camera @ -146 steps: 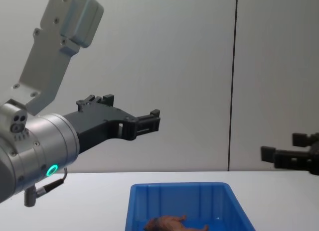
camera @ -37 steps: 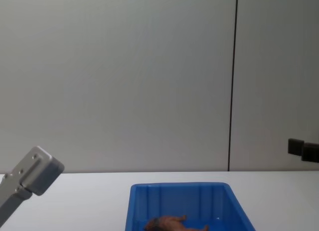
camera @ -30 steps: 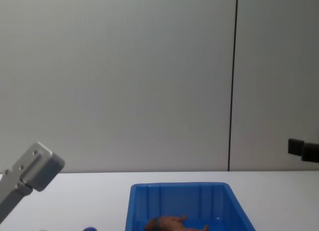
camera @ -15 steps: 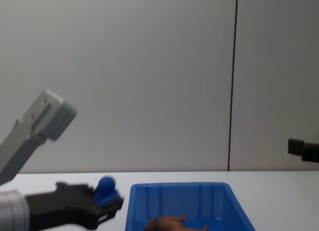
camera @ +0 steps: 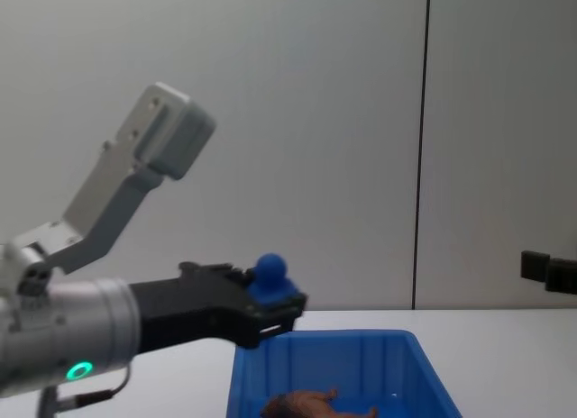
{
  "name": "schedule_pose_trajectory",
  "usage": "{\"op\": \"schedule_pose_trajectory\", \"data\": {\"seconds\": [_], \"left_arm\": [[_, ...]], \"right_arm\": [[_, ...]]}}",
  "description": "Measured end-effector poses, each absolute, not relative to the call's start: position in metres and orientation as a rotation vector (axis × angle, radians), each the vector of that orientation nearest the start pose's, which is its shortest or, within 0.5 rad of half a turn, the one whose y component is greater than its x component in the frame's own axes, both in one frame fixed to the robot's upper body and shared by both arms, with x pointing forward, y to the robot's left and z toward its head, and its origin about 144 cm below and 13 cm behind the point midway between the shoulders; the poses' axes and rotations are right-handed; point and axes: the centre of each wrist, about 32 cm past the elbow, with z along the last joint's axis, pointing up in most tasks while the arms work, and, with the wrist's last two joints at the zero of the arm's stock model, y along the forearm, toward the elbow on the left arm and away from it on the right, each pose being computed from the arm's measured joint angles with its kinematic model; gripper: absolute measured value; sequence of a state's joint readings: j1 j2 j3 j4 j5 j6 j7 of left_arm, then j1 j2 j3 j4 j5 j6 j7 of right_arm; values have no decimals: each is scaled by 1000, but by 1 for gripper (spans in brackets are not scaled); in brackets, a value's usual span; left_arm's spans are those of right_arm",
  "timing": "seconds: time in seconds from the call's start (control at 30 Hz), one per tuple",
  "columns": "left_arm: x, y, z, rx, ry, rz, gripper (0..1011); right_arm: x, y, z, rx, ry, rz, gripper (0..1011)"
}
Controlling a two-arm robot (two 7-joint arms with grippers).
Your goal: Pick up the two dolls from the table and place them into the box.
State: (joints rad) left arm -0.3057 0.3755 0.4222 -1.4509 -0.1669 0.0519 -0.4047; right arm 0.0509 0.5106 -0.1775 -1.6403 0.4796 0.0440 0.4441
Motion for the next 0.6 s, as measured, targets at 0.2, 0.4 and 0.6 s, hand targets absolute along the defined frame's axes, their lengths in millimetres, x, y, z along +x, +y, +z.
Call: {"op": "schedule_pose_trajectory", "data": {"seconds": [0.2, 0.4, 0.6], "left_arm": [[524, 215, 1188, 218, -191, 807, 704], [524, 207, 1192, 198, -201, 798, 889], [521, 206, 1196, 177, -223, 820, 1001]], "right_arm": [[467, -312, 1188, -39, -4, -939, 1001], [467, -312, 1188, -39, -4, -939, 1001], [467, -312, 1188, -39, -4, -939, 1001]]}}
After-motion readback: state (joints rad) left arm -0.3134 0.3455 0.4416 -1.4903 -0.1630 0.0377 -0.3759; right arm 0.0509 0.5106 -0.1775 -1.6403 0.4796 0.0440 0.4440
